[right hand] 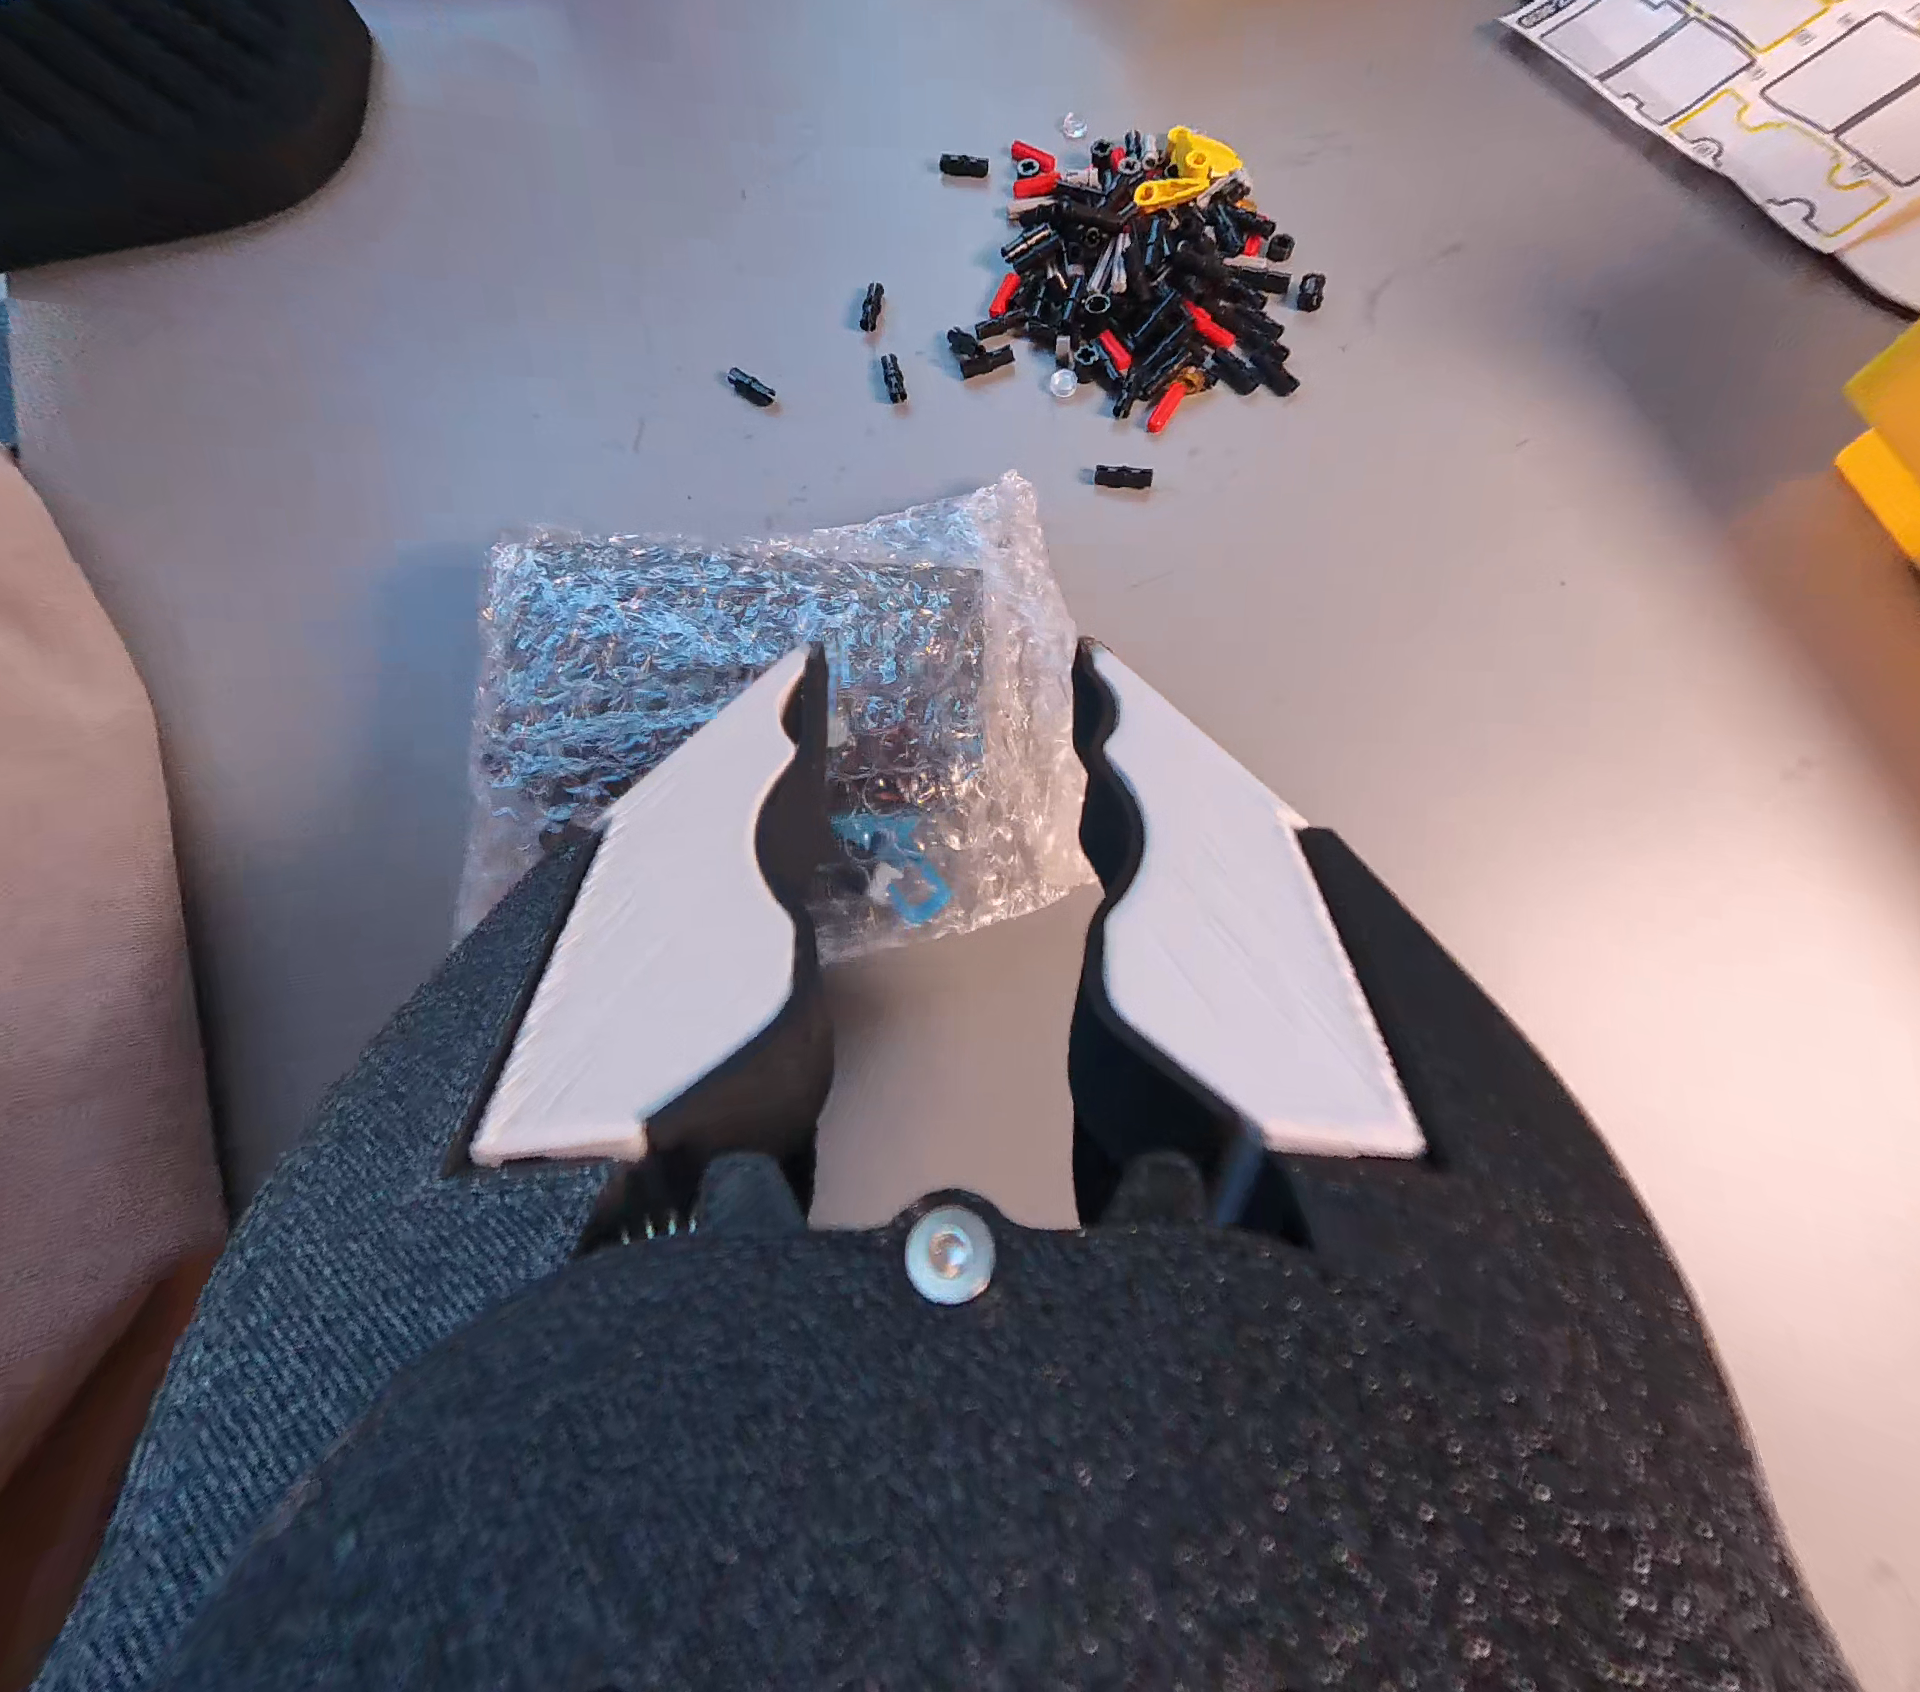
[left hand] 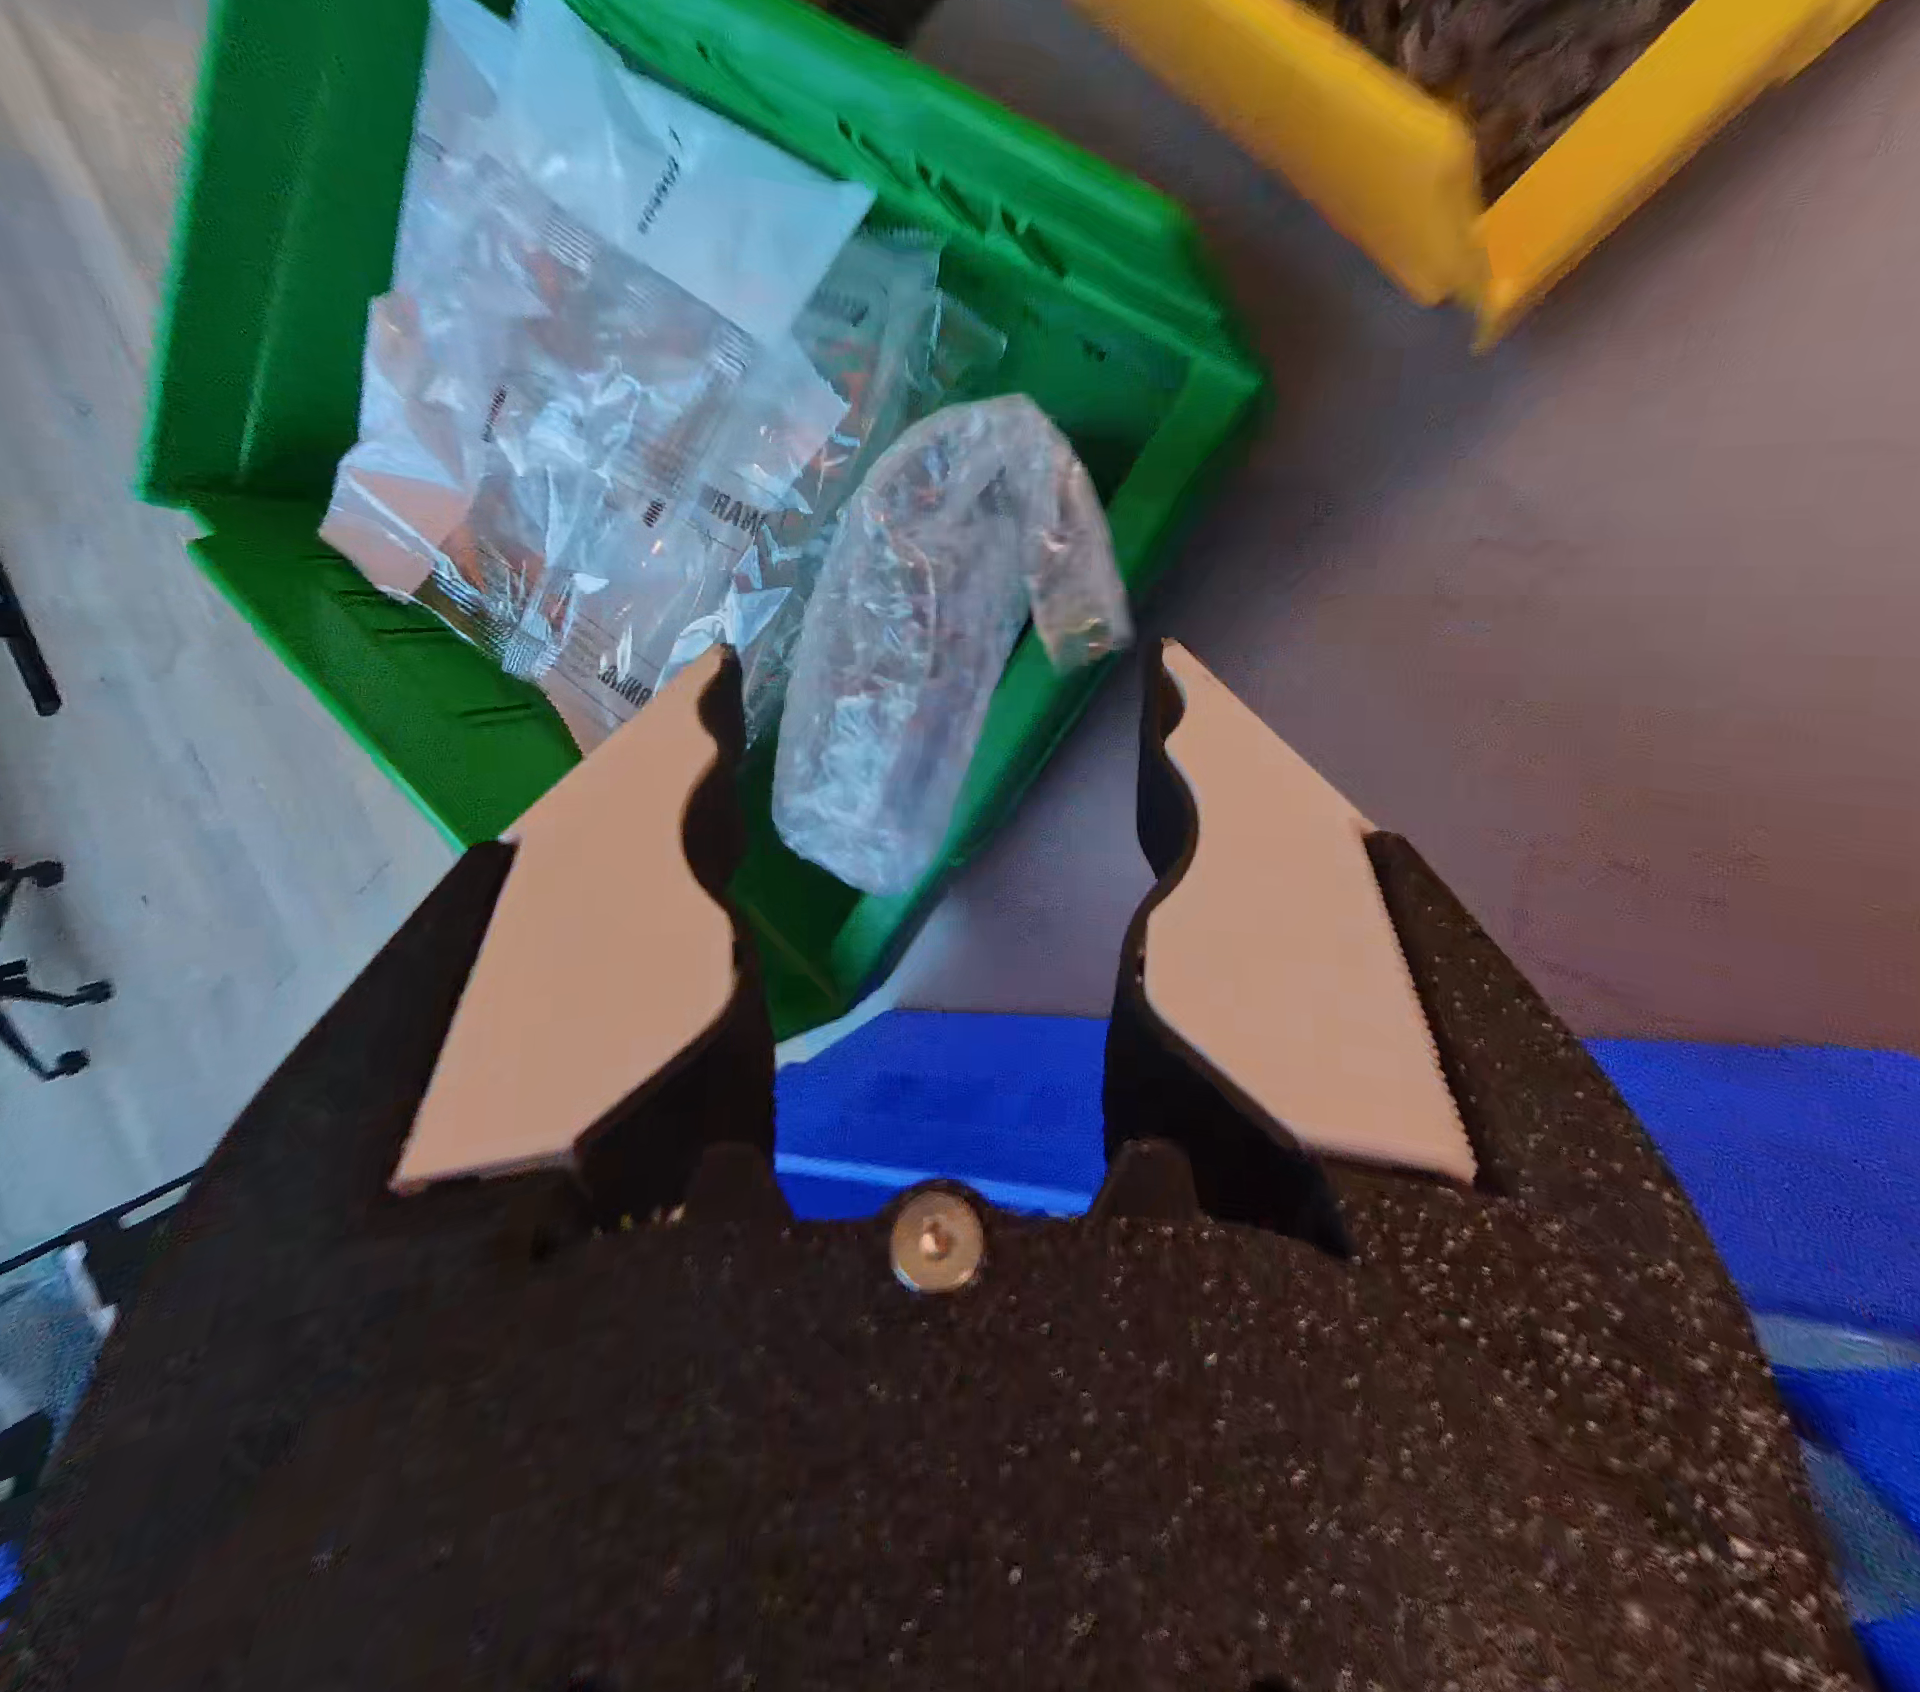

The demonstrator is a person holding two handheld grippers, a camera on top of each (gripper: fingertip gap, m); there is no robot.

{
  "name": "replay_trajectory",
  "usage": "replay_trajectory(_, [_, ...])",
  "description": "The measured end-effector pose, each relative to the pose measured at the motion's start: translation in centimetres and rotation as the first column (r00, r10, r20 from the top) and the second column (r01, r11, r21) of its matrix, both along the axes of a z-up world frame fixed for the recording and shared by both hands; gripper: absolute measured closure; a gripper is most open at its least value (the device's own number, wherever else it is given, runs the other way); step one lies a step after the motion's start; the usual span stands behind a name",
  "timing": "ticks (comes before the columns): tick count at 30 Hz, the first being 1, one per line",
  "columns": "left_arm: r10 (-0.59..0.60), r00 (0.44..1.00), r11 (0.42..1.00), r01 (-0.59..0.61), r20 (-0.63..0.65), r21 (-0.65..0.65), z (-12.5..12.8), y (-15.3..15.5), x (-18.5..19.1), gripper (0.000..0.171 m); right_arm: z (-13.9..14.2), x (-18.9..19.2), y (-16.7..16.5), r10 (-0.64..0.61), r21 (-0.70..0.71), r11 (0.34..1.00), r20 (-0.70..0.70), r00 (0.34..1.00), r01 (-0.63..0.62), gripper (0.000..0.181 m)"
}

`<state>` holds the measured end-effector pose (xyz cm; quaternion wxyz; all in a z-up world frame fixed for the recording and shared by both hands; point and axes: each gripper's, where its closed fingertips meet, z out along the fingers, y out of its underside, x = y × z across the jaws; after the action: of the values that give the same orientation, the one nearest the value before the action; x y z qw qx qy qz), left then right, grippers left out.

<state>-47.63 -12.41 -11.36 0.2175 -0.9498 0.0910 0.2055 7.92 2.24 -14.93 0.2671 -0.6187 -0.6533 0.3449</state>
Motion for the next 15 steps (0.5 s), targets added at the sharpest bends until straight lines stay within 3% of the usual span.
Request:
replay_trajectory(2, [0.000,1.000,0.989,-0.003,-0.022,-0.150,-2.9,-0.4,-2.3,0.114,0.4,0.4,-0.4,0.000,-0.014,1.000,-0.013,1.000,0.000,0.134])
replay_trajectory(3, [-0.022,0.999,0.982,0.028,0.033,-0.189,-3.9,-0.5,-2.2,0.130,0.5,0.9,-0.6,0.002,-0.025,1.000,-0.013,1.000,-0.002,0.133])
replay_trajectory(5, [-0.006,0.999,0.992,0.012,0.051,-0.123,-2.8,0.5,-3.0,0.159,0.8,1.9,-0.6,0.003,-0.027,1.000,-0.016,1.000,-0.003,0.130])
replay_trajectory(6, [-0.008,0.998,0.992,0.015,0.059,-0.122,-2.4,0.4,-3.1,0.165,0.8,2.4,-0.4,-0.005,-0.025,1.000,-0.014,1.000,0.005,0.130])
replay_trajectory(11, [-0.008,0.999,1.000,0.010,0.050,-0.028,3.3,-0.8,-2.0,0.168,0.1,3.1,0.6,-0.024,-0.056,0.998,-0.013,1.000,0.023,0.127])
replay_trajectory(15, [-0.119,0.987,0.981,0.099,0.110,0.169,10.4,-0.6,4.8,0.168,-0.7,1.7,0.8,-0.001,-0.094,0.996,-0.013,1.000,0.000,0.117])
